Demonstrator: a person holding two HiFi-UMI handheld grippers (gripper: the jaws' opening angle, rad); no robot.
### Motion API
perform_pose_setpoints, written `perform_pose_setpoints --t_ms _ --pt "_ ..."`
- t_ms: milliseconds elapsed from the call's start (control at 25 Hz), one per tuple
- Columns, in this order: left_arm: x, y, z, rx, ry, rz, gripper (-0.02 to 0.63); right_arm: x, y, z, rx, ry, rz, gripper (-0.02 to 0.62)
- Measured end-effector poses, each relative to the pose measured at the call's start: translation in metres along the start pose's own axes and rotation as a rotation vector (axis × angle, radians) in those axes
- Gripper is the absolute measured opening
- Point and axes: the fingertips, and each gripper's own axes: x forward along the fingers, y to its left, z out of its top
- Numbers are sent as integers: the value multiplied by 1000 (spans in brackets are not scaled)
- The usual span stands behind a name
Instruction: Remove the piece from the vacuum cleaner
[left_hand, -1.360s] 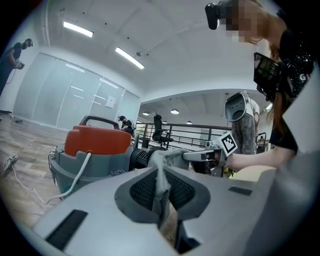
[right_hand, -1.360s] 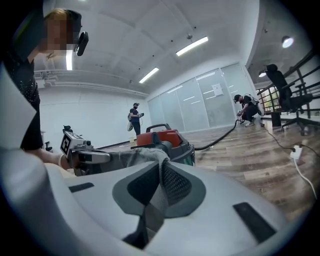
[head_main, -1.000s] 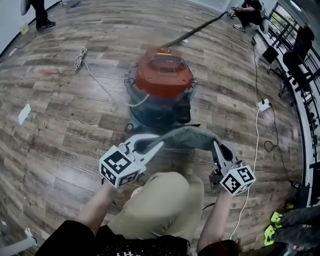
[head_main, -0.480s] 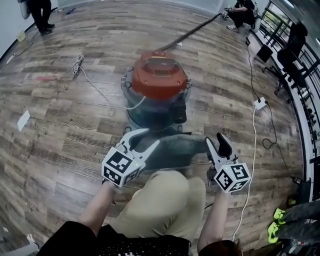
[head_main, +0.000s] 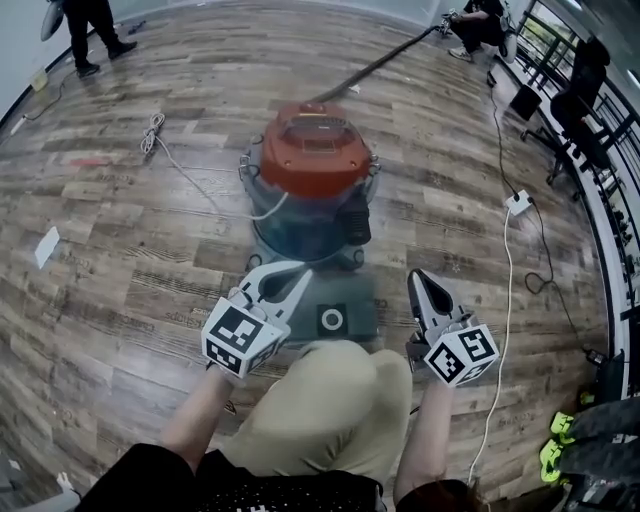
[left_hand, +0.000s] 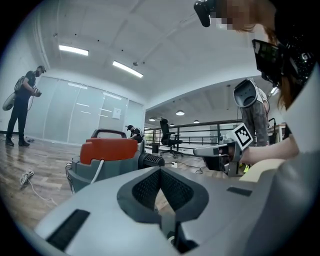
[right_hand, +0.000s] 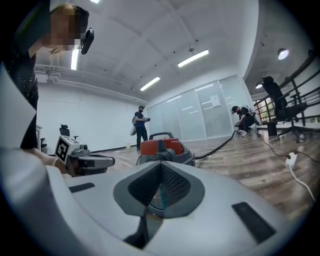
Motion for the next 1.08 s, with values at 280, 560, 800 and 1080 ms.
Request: perform_pose_setpoints --t_ms 280,560,800,1080 --pt "2 -6 -2 -1 4 -16 8 1 3 4 -59 11 -23 11" --pt "1 -7 -4 -1 13 -21 8 0 6 3 -90 26 -19 11" --pt "0 -9 -6 5 19 -24 8 -2 7 -3 -96 34 -14 10" --pt "-2 -7 -6 2 13 -22 8 -4 2 -4 -91 28 -30 11"
